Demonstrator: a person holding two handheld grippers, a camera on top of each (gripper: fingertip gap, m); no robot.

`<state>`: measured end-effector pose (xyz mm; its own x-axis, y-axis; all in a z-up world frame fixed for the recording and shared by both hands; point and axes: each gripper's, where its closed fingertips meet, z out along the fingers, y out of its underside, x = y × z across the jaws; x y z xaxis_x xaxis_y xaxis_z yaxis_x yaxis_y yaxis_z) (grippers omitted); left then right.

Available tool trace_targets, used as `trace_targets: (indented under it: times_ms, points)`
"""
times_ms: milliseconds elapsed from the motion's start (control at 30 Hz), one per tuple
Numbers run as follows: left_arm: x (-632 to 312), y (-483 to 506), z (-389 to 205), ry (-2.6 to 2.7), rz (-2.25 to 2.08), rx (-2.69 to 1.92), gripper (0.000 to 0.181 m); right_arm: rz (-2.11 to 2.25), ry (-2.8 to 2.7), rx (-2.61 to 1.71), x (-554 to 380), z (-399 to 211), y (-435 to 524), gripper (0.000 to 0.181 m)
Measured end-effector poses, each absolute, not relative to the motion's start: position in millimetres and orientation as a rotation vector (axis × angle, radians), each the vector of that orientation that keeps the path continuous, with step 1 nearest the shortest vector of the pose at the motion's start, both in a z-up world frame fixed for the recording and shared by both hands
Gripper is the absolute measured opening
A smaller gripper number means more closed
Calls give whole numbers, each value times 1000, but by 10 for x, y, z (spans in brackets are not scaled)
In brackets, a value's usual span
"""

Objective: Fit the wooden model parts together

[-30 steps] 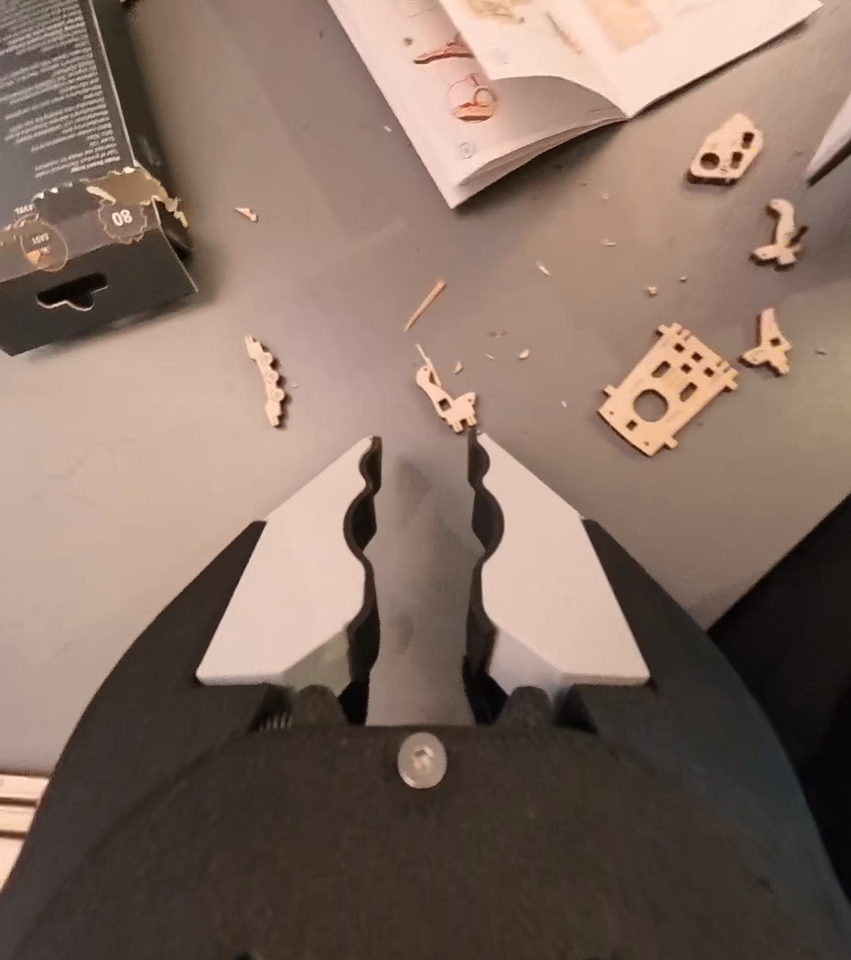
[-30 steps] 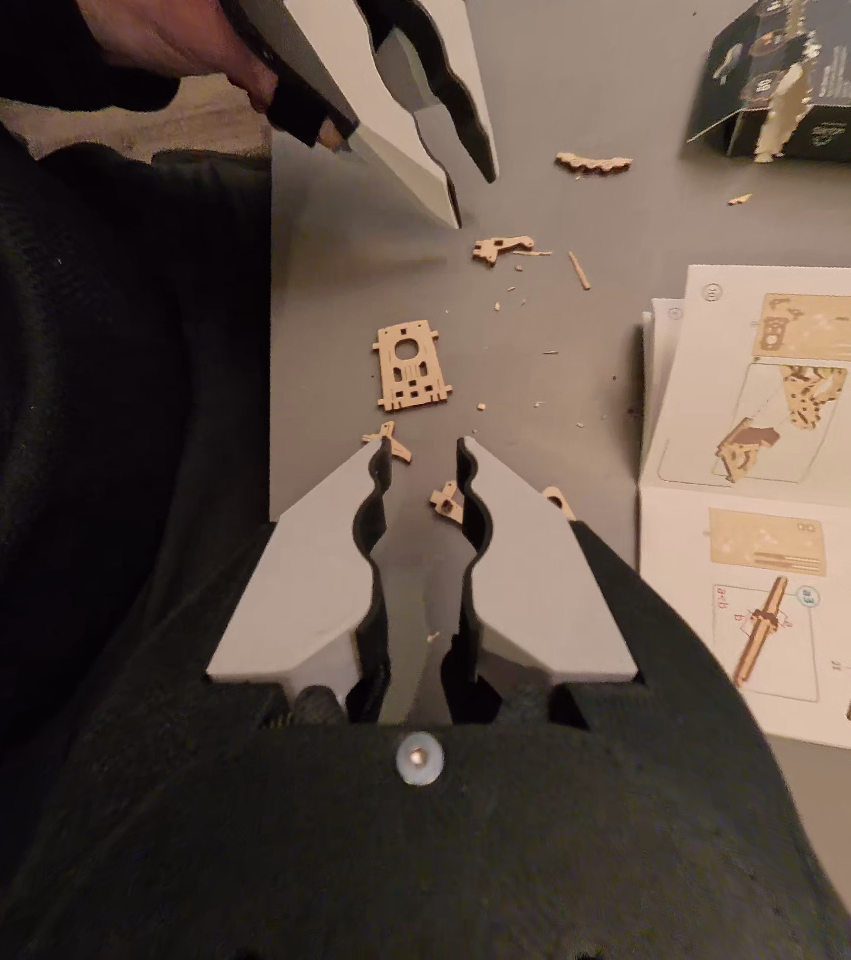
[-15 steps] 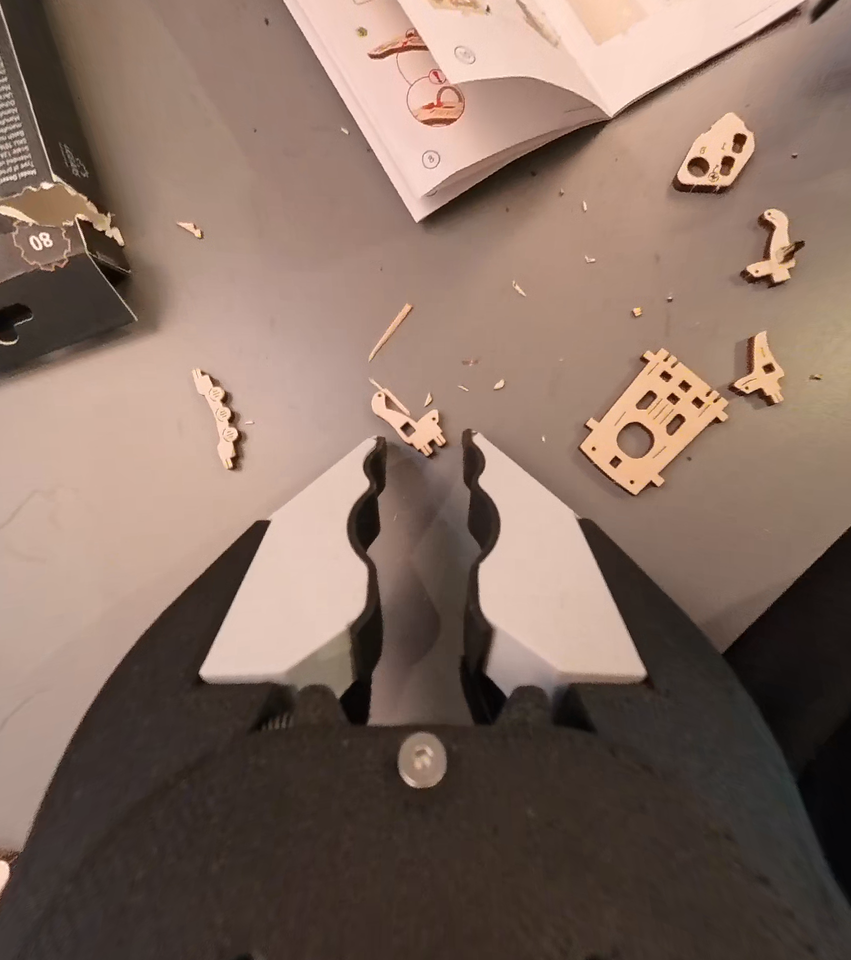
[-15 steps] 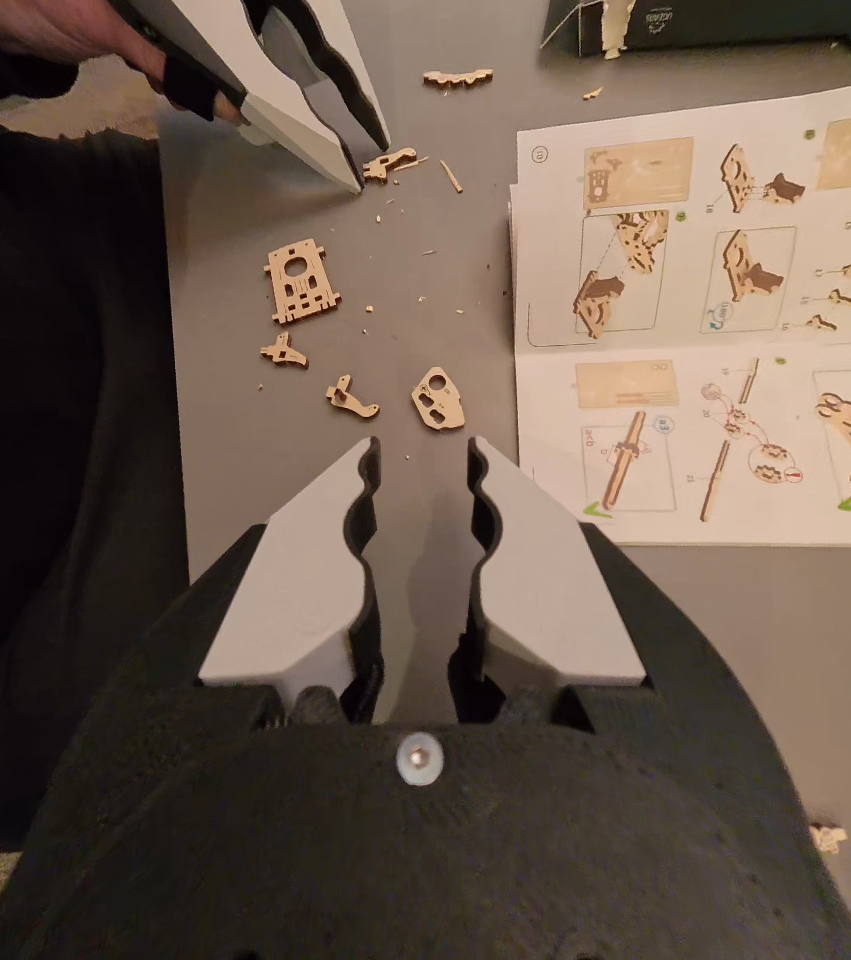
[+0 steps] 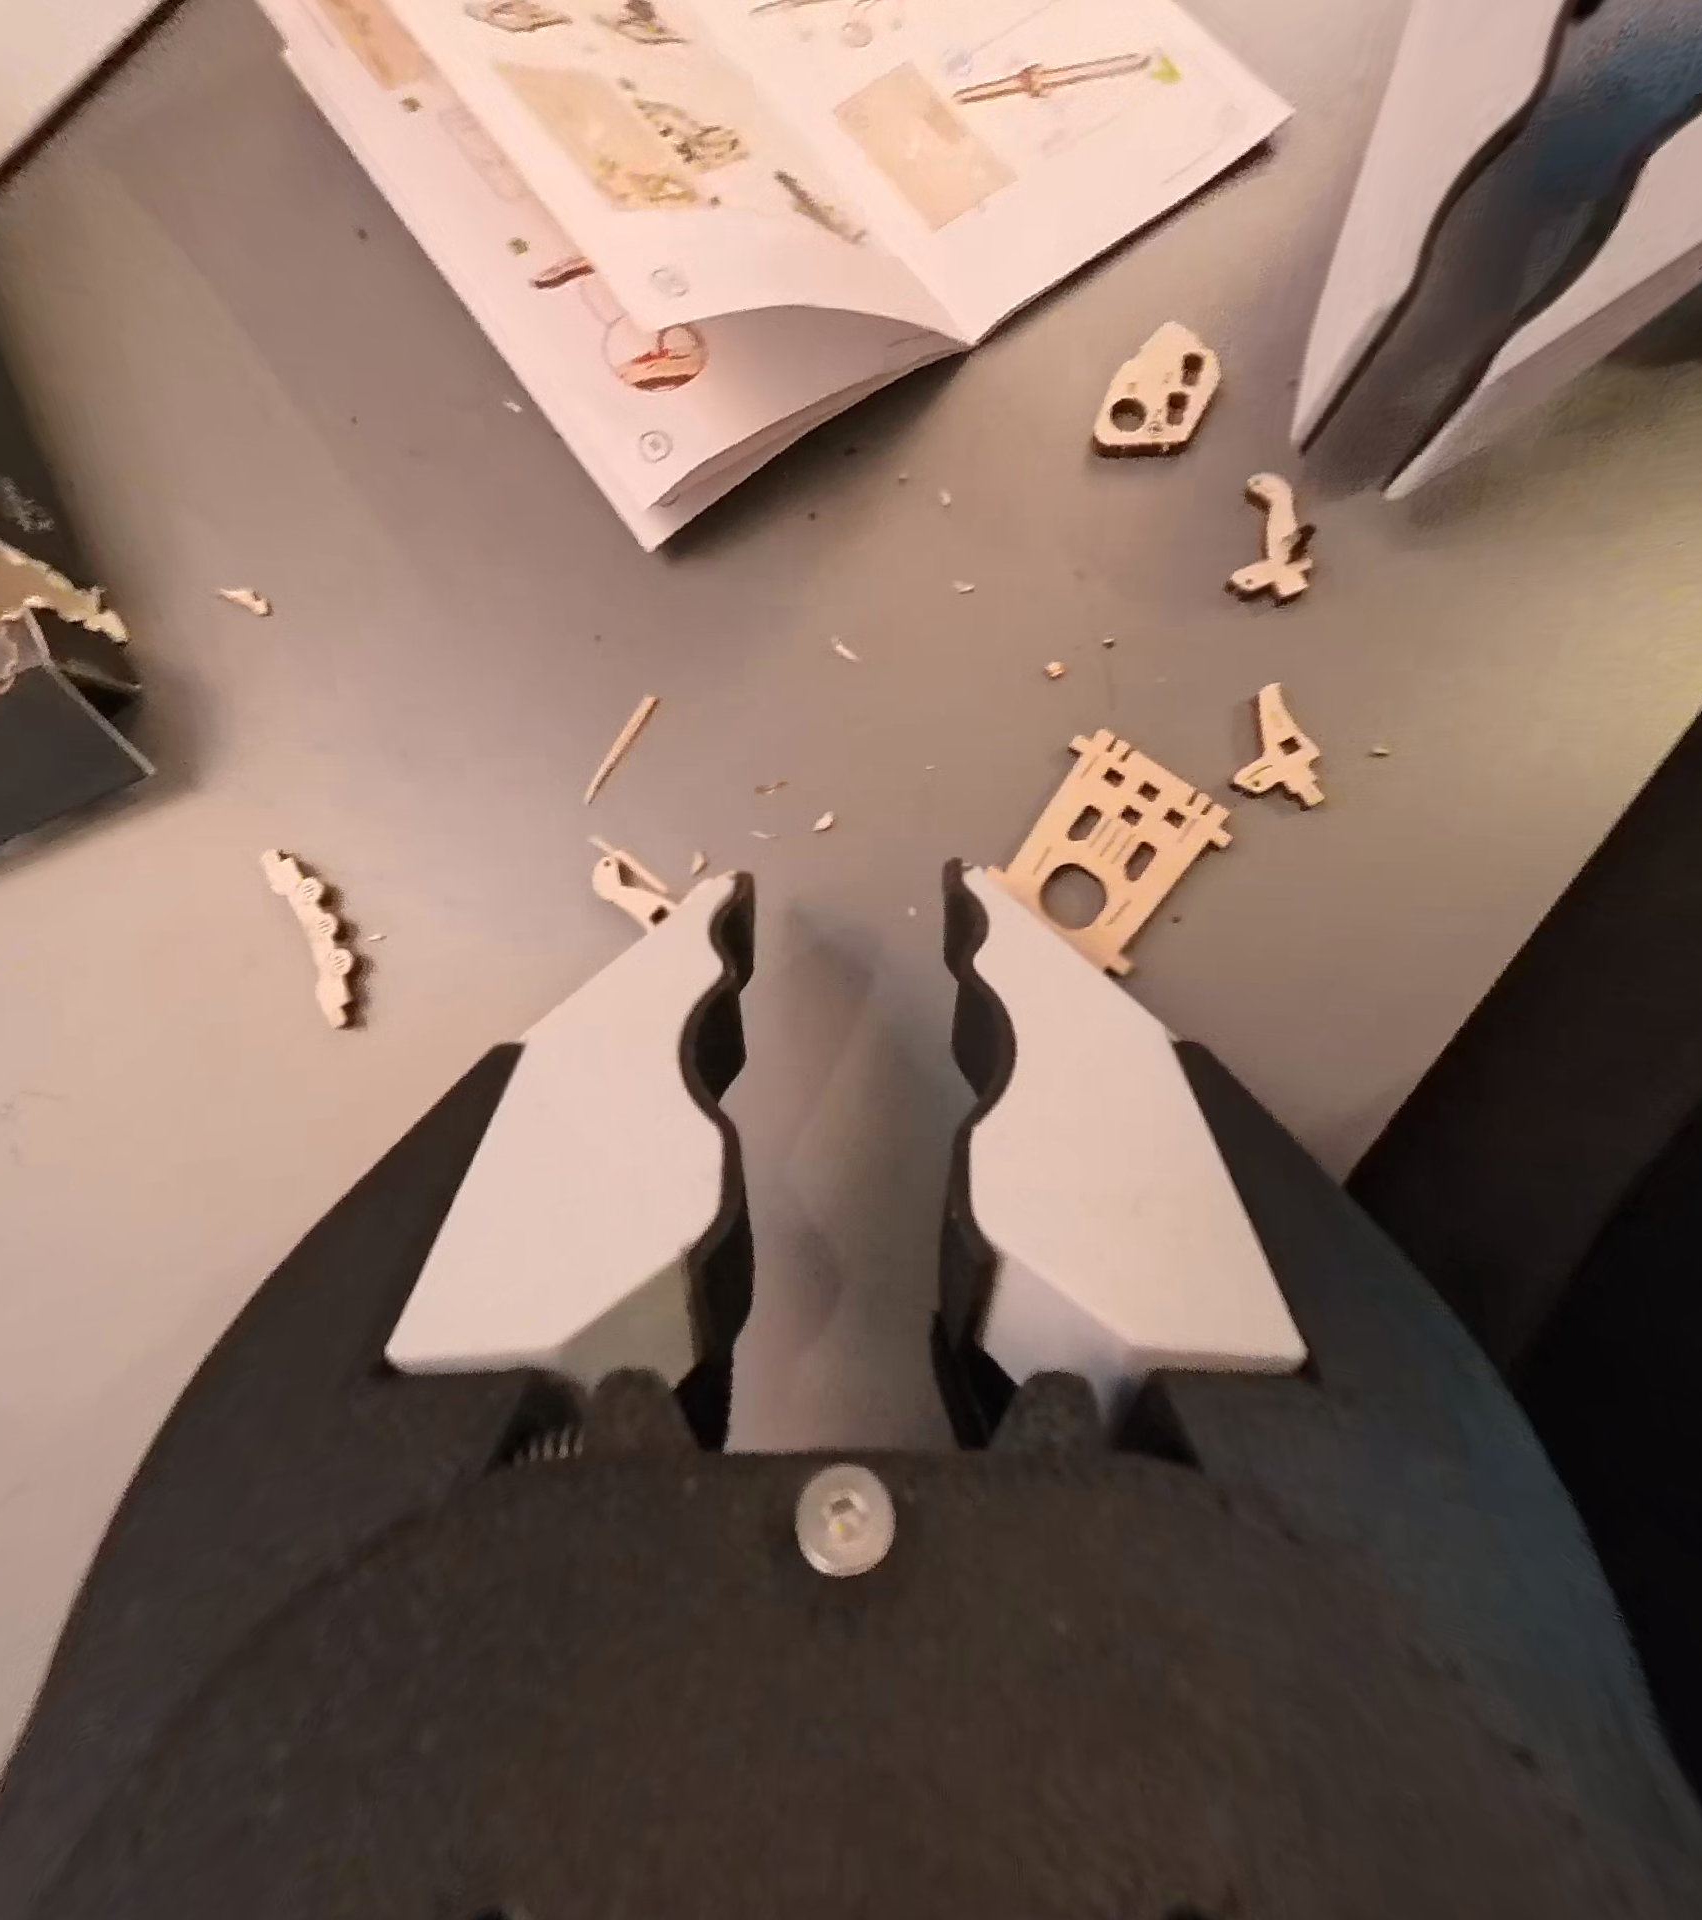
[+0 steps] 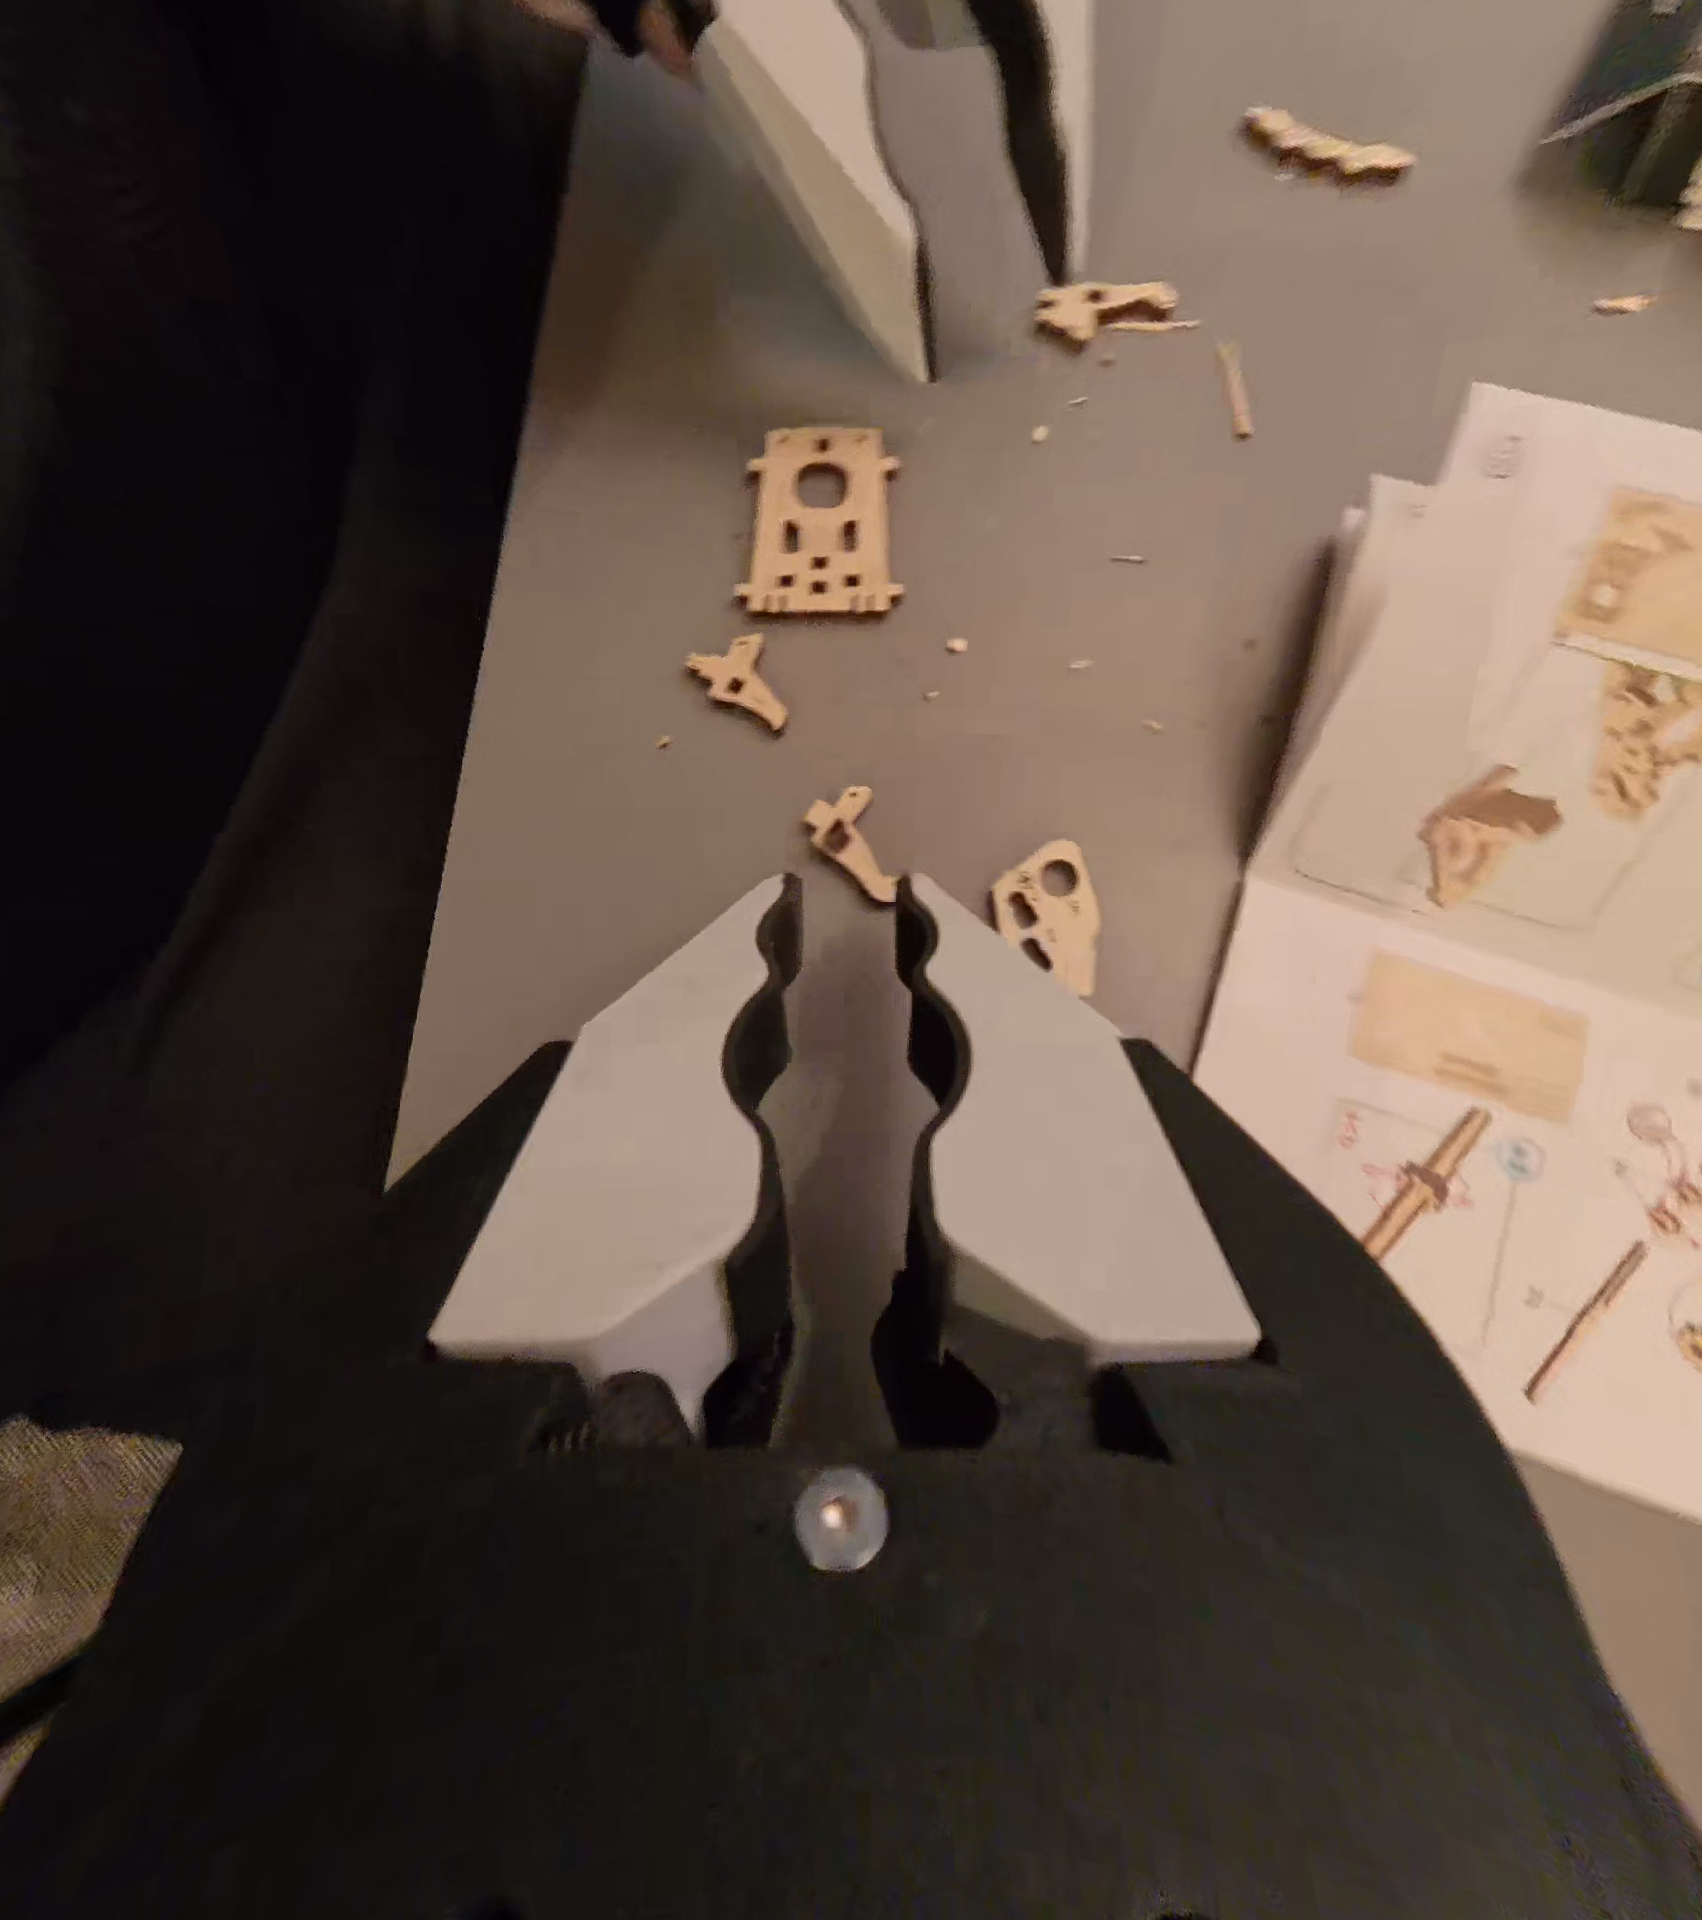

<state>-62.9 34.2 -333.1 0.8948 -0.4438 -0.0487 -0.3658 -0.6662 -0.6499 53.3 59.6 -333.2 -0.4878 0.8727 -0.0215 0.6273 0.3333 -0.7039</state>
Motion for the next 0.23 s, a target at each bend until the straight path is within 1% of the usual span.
trace_targets:
  times_ms: [67,233]
  points:
    - [-567,340,-3339,602,-153,-2361,34,858,-2294,-1256,523,-3367,583,12]
    - [-434,350,-3317,643,-195,-2335,34,850,-2367,-1203,463,-3442,568,15]
